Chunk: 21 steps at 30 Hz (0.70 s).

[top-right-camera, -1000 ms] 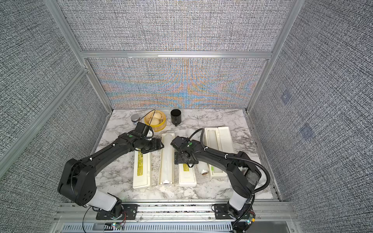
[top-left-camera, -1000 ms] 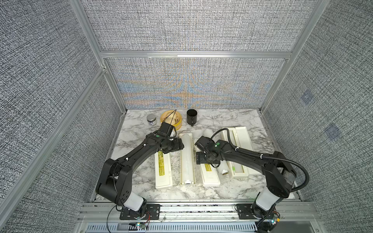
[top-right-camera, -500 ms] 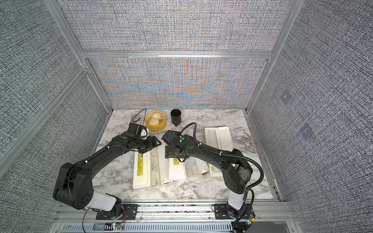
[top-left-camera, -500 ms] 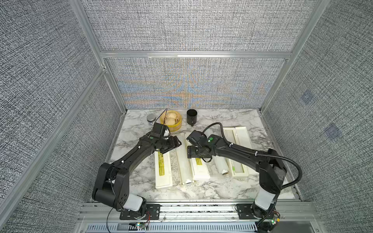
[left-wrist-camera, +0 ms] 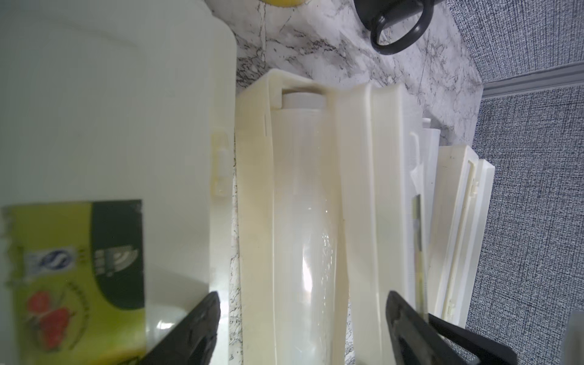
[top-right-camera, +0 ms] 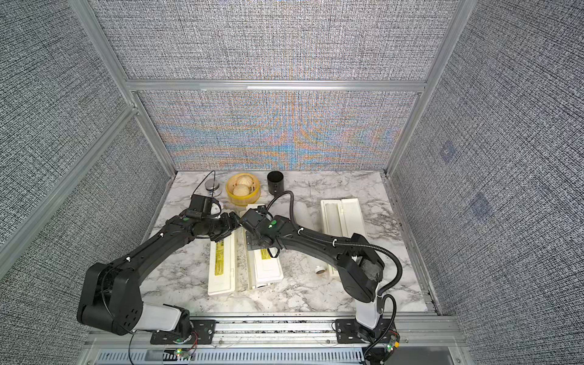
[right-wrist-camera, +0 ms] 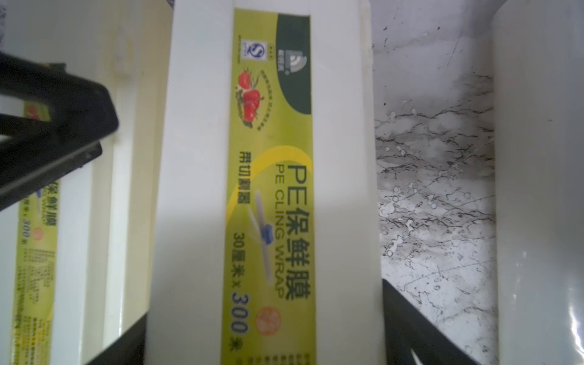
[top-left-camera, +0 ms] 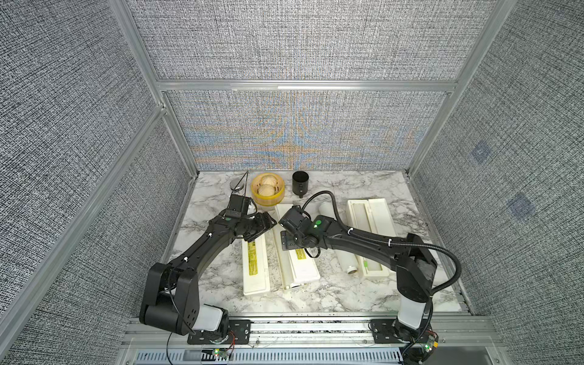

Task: Put plastic wrap rolls into dispensers
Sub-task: Close the lid on the plastic wrap cutting box.

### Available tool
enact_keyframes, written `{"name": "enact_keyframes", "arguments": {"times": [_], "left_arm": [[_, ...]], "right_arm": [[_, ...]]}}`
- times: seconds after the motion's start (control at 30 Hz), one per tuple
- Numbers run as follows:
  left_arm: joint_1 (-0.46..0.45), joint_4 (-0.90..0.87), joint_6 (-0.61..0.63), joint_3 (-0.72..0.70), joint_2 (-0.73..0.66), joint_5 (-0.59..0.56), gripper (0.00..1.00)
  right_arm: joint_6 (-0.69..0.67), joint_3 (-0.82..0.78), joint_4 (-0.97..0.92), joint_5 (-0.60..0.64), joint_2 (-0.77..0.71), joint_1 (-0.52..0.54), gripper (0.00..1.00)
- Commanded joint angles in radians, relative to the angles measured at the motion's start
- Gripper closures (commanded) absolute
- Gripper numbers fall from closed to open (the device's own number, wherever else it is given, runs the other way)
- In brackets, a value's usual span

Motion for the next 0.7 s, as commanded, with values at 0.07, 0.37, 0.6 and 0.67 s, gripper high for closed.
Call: {"name": "enact_keyframes", "arguments": {"times": [0.07, 0.37, 0.6, 0.67], "left_arm": [[0.007, 0.062, -0.016, -0.016, 0.005, 0.052, 0.18], [0.006, 0.117, -0.047, -0.043, 0.054, 0.095, 0.18], [-0.009, 0.137, -0.07, -0.049, 0.09, 0.106, 0.19], [-0.017, 0.137, -0.074, -0.049, 0.1, 0.104, 0.2]], "right_arm": [[-0.019, 0.056, -0.006, -0.009, 0.047, 0.015, 0.13], [0.01, 0.091, -0.056, -0.068, 0.111, 0.032, 0.06], [-0.008, 0.058, -0.009, -0.09, 0.054, 0.026, 0.01], [-0.011, 0.045, -0.007, -0.091, 0.035, 0.022, 0.01]]}}
